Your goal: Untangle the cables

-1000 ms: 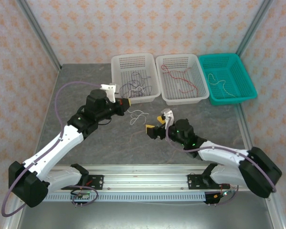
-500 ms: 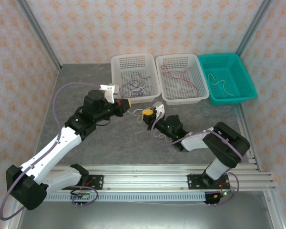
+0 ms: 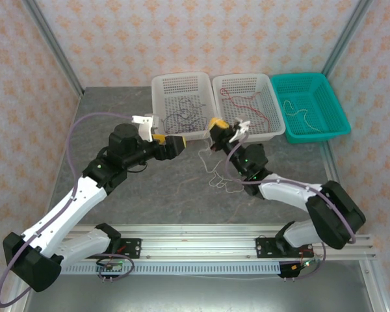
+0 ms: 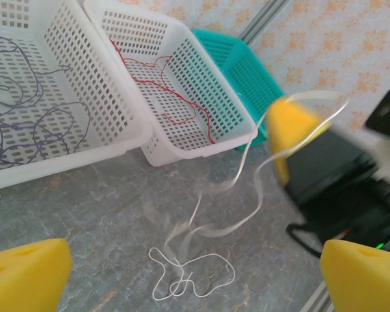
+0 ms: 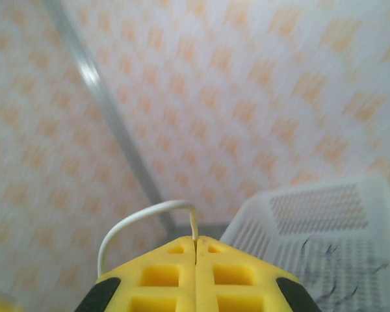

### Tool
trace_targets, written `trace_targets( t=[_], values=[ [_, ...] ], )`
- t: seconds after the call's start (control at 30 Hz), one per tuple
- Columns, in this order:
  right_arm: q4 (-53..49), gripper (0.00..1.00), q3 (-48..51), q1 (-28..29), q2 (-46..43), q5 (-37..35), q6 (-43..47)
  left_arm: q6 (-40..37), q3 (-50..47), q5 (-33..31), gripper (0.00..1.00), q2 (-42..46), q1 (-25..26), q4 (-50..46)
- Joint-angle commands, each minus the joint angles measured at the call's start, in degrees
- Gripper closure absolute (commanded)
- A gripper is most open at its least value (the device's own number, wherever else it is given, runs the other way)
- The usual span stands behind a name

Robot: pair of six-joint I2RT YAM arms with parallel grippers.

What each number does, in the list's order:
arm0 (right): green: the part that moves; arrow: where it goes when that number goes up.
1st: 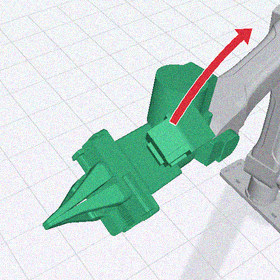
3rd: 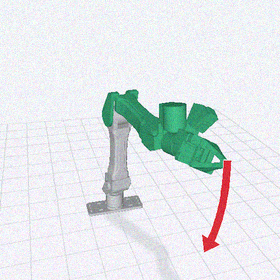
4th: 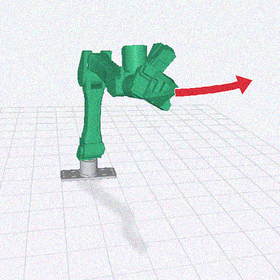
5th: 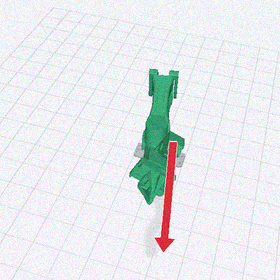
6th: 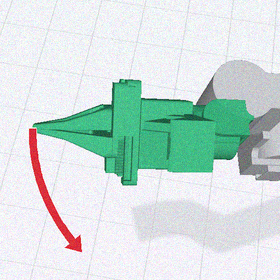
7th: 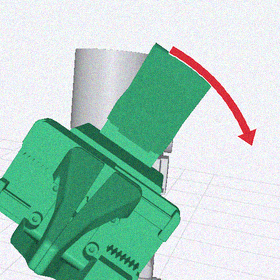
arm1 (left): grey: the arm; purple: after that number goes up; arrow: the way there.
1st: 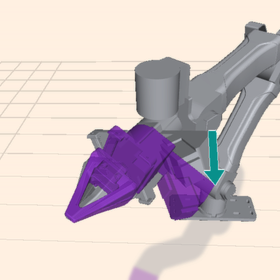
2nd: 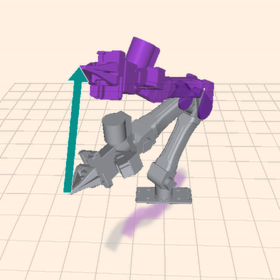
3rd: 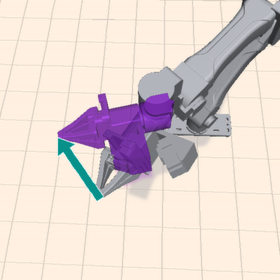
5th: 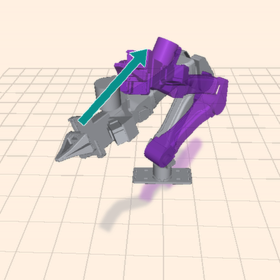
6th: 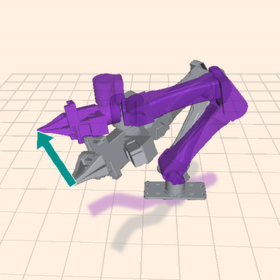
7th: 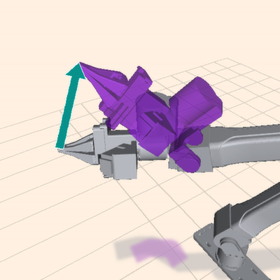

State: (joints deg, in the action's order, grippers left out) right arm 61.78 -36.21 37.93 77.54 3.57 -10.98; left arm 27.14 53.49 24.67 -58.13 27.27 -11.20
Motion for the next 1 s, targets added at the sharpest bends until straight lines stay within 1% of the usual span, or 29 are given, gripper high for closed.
trace_targets(
  t=[0.0, 0.03, 0.1, 0.13, 0.17, 0.23, 0.3, 0.33, 0.4, 0.43, 0.5, 0.6, 0.7, 0.77, 0.87, 0.97],
  values=[
    [-5.7, 1.00, -4.0, -1.6, -2.7, -14.8, -0.6, -0.8, 1.3, 0.2, 0.01, 1.0, 0.1, 0.1],
    [-5.1, 1.00, -4.2, -2.7, -2.9, -18.5, -1.5, -0.7, 1.1, 0.3, 0.01, 1.1, 0.1, 0.1],
    [-2.7, 1.00, -4.6, -5.8, -2.8, -23.0, -3.8, -0.5, 0.5, 0.3, 0.01, 1.3, 0.1, 0.1],
    [-2.2, 1.00, -5.3, -7.2, -2.5, -25.2, -3.8, -0.4, 0.3, 0.3, 0.01, 1.4, 0.1, 0.3],
    [-1.9, 1.00, -6.5, -8.6, -2.0, -26.6, -2.0, -0.3, 0.0, 0.2, 0.01, 1.5, 0.2, 0.3],
    [-1.0, 1.00, -9.3, -10.8, -0.1, -27.5, 5.9, -0.3, -0.2, 0.4, 0.01, 1.4, 0.1, 0.4],
    [3.4, 1.00, -10.5, -13.1, 2.3, -27.0, 15.6, -0.4, 0.0, 0.7, 0.01, 1.0, 0.2, 0.1],
    [6.6, 1.00, -10.1, -14.3, 3.4, -25.1, 19.5, -0.4, -0.1, 0.9, 0.01, 0.8, 0.2, 0.1],
    [13.9, 1.00, -8.5, -17.0, 6.0, -18.8, 29.1, -0.3, -0.2, 0.8, 0.01, 0.7, 0.2, 0.1],
    [15.6, 1.00, -8.1, -17.7, 7.1, -16.4, 34.2, -0.3, -0.3, 0.8, 0.01, 0.8, 0.2, 0.3],
    [16.5, 1.00, -8.2, -19.0, 9.4, -13.1, 46.1, 0.0, -0.8, 0.9, 0.01, 0.5, 0.2, 0.9],
    [18.5, 1.00, -8.4, -21.3, 12.5, -11.9, 58.0, 0.1, -1.3, 1.3, 0.01, -0.5, 0.3, 1.8],
    [17.6, 1.00, -10.2, -24.3, 15.1, -12.3, 67.2, 0.5, -1.5, 1.9, 0.01, -2.1, 0.4, 3.3],
    [15.0, 1.00, -11.2, -27.2, 15.8, -12.8, 69.5, 1.1, -1.7, 2.6, 0.01, -3.5, 0.4, 4.4],
    [14.2, 1.00, -12.3, -31.5, 16.6, -16.8, 69.2, 2.1, -2.0, 3.7, 0.01, -5.0, 0.4, 5.8],
    [11.9, 1.00, -13.7, -34.4, 18.3, -20.0, 68.1, 3.1, -2.7, 3.7, 0.01, -5.6, 0.7, 7.3]
  ],
)
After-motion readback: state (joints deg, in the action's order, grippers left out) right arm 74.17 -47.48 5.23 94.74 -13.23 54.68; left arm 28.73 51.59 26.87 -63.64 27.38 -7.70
